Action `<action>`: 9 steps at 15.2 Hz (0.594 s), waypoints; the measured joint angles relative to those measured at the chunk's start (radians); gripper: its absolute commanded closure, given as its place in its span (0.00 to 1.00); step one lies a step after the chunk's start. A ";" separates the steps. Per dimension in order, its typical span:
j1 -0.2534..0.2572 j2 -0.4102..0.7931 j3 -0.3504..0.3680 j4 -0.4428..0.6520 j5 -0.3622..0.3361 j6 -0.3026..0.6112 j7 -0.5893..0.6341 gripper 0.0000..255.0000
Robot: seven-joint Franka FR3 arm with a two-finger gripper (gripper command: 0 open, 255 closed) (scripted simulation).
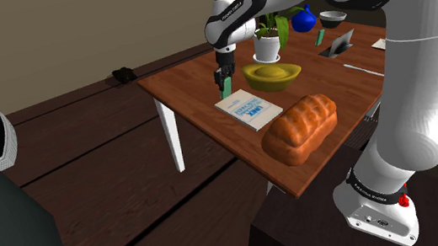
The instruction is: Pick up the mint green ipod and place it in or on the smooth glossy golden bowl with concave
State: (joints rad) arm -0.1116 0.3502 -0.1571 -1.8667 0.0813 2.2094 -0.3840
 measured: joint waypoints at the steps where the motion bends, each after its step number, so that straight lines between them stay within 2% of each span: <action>1: 0.000 0.000 0.000 0.000 0.000 0.000 0.000 1.00; 9: 0.003 -0.044 -0.004 0.038 -0.011 -0.081 0.008 1.00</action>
State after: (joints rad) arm -0.1089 0.3064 -0.1610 -1.8286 0.0708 2.1287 -0.3763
